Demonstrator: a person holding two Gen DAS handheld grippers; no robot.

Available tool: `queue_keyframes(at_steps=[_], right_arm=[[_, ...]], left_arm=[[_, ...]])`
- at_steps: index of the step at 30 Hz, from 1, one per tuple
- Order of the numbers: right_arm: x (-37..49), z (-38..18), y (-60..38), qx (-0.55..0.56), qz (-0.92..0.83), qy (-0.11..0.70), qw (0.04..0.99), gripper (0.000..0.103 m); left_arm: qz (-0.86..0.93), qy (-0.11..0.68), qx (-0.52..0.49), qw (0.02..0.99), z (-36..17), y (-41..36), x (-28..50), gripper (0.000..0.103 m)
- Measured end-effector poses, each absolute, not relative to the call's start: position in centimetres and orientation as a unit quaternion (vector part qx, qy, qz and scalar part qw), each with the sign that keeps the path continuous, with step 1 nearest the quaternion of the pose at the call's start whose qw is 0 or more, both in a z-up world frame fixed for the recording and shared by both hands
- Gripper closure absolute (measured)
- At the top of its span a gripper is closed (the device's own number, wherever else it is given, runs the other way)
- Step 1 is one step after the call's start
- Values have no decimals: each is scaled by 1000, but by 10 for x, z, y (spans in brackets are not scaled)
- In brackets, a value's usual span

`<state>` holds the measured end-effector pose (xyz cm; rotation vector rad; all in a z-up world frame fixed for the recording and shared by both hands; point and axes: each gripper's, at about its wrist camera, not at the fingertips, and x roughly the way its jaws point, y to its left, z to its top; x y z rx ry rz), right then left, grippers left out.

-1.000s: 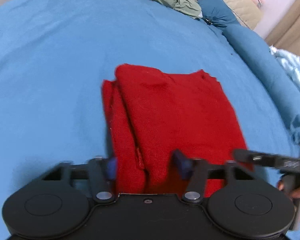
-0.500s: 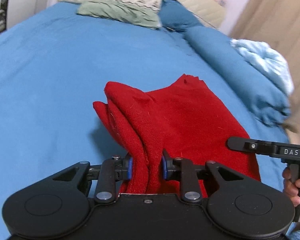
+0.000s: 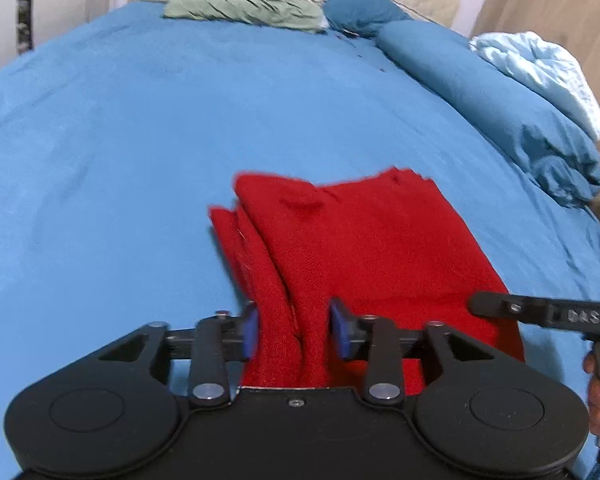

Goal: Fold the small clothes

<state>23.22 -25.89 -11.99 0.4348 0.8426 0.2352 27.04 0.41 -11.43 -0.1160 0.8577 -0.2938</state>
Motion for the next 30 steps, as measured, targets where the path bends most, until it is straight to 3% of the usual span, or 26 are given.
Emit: queue_keyframes(at_steps=[2, 4, 11, 17, 22, 24, 27, 30], right_arm=[[229, -107, -252, 173, 104, 401, 894, 24], [220, -98, -249, 146, 96, 380, 908, 16], [220, -121, -244, 64, 24, 398, 915, 15], [221, -136, -246, 73, 5, 400, 914, 12], [201, -100, -239, 51, 9, 376, 925, 11], [182, -74, -239, 56, 12, 361, 931, 10], [149, -34, -239, 76, 11, 345, 935, 0], [110, 5, -234, 81, -4, 319, 944, 0]], left_arm=[[-126, 400, -53, 906, -108, 12, 268, 17], [-110, 389, -48, 913, -105, 20, 266, 14], [-75, 423, 16, 903, -141, 19, 274, 14], [-64, 422, 46, 903, -144, 17, 272, 14], [-53, 390, 62, 917, -96, 12, 242, 15], [-57, 378, 47, 923, -68, 13, 222, 11], [-58, 358, 35, 931, -29, 13, 183, 0], [-51, 338, 45, 939, 1, 9, 142, 0]])
